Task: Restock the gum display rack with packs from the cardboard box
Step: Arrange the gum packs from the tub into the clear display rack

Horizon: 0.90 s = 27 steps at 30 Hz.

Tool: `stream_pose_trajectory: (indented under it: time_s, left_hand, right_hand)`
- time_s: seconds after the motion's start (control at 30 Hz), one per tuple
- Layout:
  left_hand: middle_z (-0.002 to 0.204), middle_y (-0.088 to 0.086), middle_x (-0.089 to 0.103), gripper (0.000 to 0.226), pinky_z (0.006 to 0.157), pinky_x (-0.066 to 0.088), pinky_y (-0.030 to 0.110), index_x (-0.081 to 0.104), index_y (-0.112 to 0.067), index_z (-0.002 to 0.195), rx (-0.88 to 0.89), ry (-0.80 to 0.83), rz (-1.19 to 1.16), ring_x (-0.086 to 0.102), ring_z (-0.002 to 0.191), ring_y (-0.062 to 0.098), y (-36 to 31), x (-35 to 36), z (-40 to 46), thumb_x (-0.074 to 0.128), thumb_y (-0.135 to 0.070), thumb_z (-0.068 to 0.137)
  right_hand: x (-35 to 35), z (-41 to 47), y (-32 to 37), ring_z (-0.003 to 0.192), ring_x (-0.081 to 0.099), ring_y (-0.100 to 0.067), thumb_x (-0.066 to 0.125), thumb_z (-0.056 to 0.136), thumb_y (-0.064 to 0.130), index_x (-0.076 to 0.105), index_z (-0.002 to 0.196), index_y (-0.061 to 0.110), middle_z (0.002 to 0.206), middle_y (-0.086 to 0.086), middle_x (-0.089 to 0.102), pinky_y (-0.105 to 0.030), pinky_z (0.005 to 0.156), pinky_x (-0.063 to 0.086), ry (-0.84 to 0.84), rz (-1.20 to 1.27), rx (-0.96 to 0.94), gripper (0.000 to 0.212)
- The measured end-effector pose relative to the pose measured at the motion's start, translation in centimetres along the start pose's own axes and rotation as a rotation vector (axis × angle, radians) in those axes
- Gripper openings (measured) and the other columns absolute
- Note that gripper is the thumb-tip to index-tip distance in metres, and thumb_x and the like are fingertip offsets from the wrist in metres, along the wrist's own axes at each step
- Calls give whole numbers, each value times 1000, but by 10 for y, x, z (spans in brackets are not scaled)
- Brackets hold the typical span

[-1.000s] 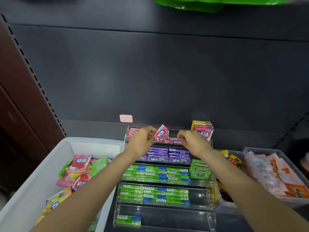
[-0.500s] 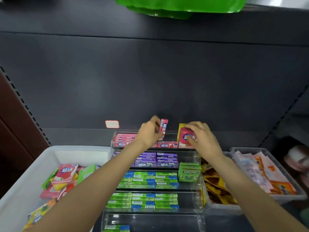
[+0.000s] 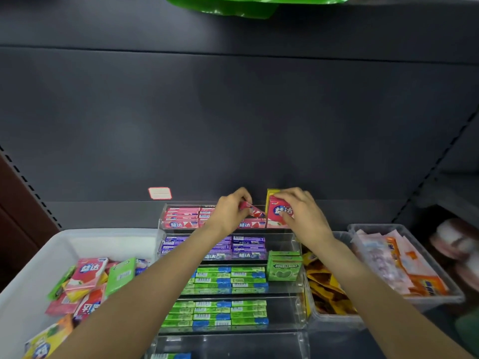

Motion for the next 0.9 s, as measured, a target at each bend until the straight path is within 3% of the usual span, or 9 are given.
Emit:
stream_pose_trajectory:
  time_s: [0.13,0.27,0.47,0.67,0.9]
  left_hand:
    - [95,5,67,14,79,52,25,60,-11,102,3,97,114,63,87,16,7,6,3,54,-4,91]
    - [109,4,67,26,87,51,24,59,-13,119,-9,189,187,63,96,15,10,11,3,50,-10,95]
    - [130,1,54,37,101,37,39,52,-21,131,88,279,486,45,121,20,5,20,2,46,-34,97]
    - [133,0,51,40,101,32,39,51,-24,132,93,335,574,45,122,19,8,25,1,40,-40,97]
    - [132,0,47,43,107,27,41,48,-22,134,61,307,484,43,125,19,10,25,-1,55,-30,93]
  right_hand:
    - [2,1,-1,124,38,-12,60,90,19,43,136,23,133,4,41,-29,95,48,-4,-7,13,49]
    - [3,0,-1,124,37,-12,59,91,19,42,136,23,133,3,40,-29,94,49,-8,-10,24,49]
    - [6,0,-2,127,33,-12,59,91,20,41,136,24,136,3,37,-31,93,51,1,-20,40,49]
    - [7,-1,-2,127,32,-12,59,91,18,40,137,24,137,4,36,-32,92,51,-7,-21,33,49]
    - [7,-2,-1,128,31,-12,59,91,19,39,138,24,139,4,34,-32,94,50,5,-24,35,51]
Point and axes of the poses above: each hand's wrist, its own z-axis towards the middle knuckle, its own x-axis out of the palm, y = z × x, the point moved 9 cm from there along z, towards the middle knuckle
